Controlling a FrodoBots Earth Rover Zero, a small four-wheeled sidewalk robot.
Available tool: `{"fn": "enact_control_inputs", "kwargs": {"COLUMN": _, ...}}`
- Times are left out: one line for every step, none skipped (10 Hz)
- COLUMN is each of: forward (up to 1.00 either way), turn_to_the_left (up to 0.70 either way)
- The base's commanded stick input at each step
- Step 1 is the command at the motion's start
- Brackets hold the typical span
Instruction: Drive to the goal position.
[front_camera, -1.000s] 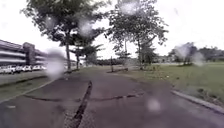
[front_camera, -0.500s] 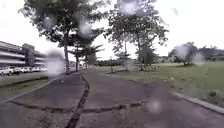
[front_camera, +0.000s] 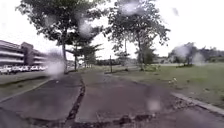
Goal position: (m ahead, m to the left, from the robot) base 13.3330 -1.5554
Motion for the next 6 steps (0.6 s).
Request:
{"fn": "enact_control_inputs", "kwargs": {"forward": 0.69, "turn_to_the_left": 0.0}}
{"fn": "enact_control_inputs", "kwargs": {"forward": 0.69, "turn_to_the_left": 0.0}}
{"fn": "enact_control_inputs", "kwargs": {"forward": 0.69, "turn_to_the_left": 0.0}}
{"fn": "enact_control_inputs", "kwargs": {"forward": 0.69, "turn_to_the_left": 0.0}}
{"fn": "enact_control_inputs", "kwargs": {"forward": 0.69, "turn_to_the_left": 0.0}}
{"fn": "enact_control_inputs", "kwargs": {"forward": 0.69, "turn_to_the_left": 0.0}}
